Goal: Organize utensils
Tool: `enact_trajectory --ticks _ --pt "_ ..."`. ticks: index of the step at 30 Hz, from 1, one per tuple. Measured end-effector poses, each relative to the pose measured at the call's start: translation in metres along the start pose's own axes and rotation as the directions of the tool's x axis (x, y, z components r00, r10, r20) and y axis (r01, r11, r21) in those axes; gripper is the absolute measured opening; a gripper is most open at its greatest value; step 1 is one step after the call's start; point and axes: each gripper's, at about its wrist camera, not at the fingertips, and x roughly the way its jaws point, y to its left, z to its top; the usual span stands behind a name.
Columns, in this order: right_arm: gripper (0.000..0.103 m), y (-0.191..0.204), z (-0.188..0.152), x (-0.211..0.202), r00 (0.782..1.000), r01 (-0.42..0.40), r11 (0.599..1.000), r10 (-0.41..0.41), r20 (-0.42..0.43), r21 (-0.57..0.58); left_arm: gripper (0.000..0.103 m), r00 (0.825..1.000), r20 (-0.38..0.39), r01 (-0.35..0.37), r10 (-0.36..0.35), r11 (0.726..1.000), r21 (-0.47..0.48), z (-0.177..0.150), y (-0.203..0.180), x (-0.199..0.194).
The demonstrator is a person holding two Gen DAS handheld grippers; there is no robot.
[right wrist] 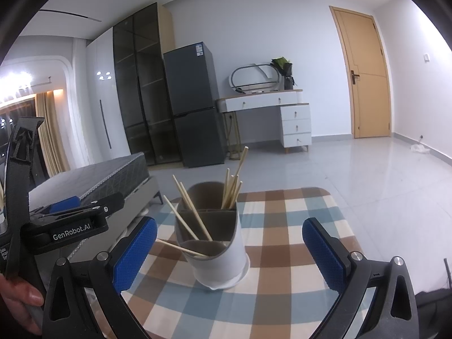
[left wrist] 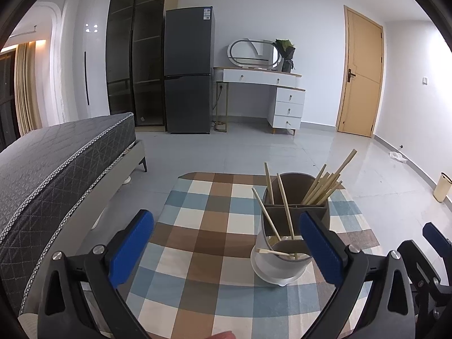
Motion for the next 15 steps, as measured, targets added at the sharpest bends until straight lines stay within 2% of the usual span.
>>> enact_trajectory --ticks 15 --pt "0.103 -0.0007 0.0015 -0.0002 1.0 0.001 1.0 -0.001 -0.004 0.002 0.1 1.0 0.003 0.003 -0.003 1.0 0.005 -0.001 -0.0011 0.0007"
